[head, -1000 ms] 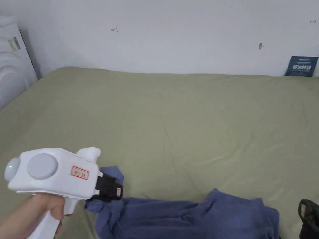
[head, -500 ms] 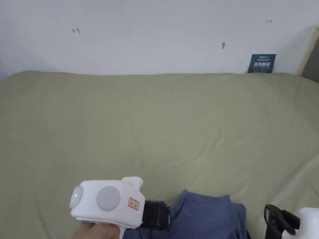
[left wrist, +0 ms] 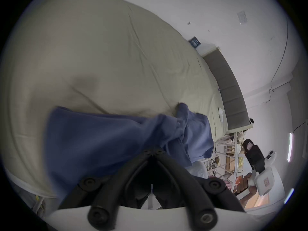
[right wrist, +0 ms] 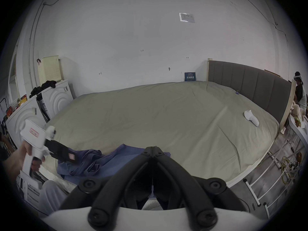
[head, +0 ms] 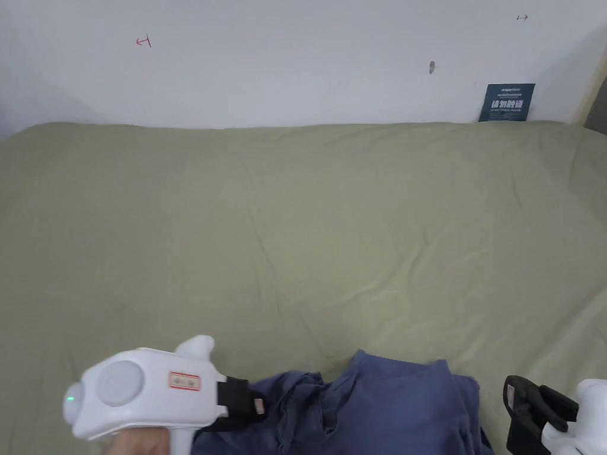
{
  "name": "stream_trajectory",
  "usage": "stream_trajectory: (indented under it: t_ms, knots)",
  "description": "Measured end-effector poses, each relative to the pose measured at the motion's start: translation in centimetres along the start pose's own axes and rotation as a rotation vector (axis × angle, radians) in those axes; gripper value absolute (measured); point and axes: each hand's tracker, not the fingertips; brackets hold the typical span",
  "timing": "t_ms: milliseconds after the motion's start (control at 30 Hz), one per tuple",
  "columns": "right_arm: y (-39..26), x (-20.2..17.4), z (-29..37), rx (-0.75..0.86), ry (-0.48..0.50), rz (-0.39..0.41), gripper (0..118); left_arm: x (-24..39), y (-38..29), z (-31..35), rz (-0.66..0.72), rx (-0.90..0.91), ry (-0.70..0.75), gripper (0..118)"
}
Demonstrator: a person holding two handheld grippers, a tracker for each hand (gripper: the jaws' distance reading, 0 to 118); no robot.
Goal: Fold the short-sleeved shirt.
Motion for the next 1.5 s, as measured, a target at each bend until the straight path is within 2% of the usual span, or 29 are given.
stream_trajectory:
  t_ms: [167, 233, 333, 433, 533, 633, 733, 867, 933, 967, 1000, 1033, 1067, 1200, 1367, 1433, 1467, 1500]
  knots:
    - [-0.2, 0.4, 0.3, -0.013, -0.007, 0.002, 2, 3.1, -2.3, -7.6, 0.002, -0.099, -0.101, 0]
    - [-0.2, 0.6, 0.4, -0.016, -0.011, 0.004, 2, 3.8, -2.6, -8.6, -0.054, -0.065, -0.030, 0]
    - [-0.1, 0.7, 0.5, -0.021, -0.013, 0.006, 2, 4.0, -2.5, -8.1, -0.012, -0.060, -0.061, 0]
    - [0.1, 0.7, 0.5, -0.019, -0.007, 0.012, 2, 4.9, -1.9, -5.5, -0.082, -0.060, -0.040, 0]
    - [0.5, 0.1, 0.5, -0.006, 0.002, 0.020, 2, 5.7, -1.6, 1.4, -0.170, 0.051, -0.048, 0]
    - [0.7, -0.7, 0.3, 0.002, 0.018, 0.031, 2, 4.8, -2.1, 8.4, -0.256, 0.205, 0.079, 0]
    - [0.6, -1.6, 0.0, -0.001, 0.041, 0.034, 2, 0.9, -2.4, 13.0, -0.201, 0.255, 0.172, 0]
    - [0.3, -2.7, -0.7, -0.022, 0.060, 0.047, 2, -5.6, -2.4, 14.1, -0.067, 0.232, 0.136, 0]
    - [0.2, -3.2, -0.8, -0.030, 0.064, 0.046, 2, -6.6, -2.7, 13.6, -0.037, 0.210, 0.094, 0]
    - [0.1, -3.3, -0.9, -0.035, 0.067, 0.047, 2, -7.2, -2.8, 13.2, -0.015, 0.211, 0.068, 4]
    - [0.1, -3.5, -1.0, -0.038, 0.068, 0.049, 2, -7.8, -2.7, 12.8, -0.019, 0.191, 0.023, 26]
    - [0.1, -3.7, -1.1, -0.041, 0.067, 0.053, 2, -9.3, -2.2, 11.8, 0.019, 0.156, -0.027, 68]
    - [0.1, -3.9, -1.2, -0.045, 0.067, 0.056, 2, -10.6, -1.9, 10.8, 0.036, 0.138, -0.065, 117]
    - [0.0, -4.0, -1.4, -0.058, 0.070, 0.063, 2, -11.0, -1.3, 8.8, 0.086, 0.111, -0.138, 117]
    - [-0.1, -3.9, -1.6, -0.074, 0.062, 0.070, 2, -11.6, -0.9, 4.9, 0.186, 0.038, -0.329, 117]
    - [-0.2, -3.7, -1.6, -0.080, 0.057, 0.071, 2, -11.2, -0.9, 4.1, 0.212, 0.061, -0.378, 116]
    - [-0.2, -3.6, -1.6, -0.082, 0.054, 0.069, 2, -12.3, -1.1, 3.9, 0.225, 0.059, -0.403, 111]
    - [-0.3, -3.5, -1.6, -0.085, 0.052, 0.068, 2, -12.1, -1.2, 3.6, 0.251, 0.056, -0.424, 91]
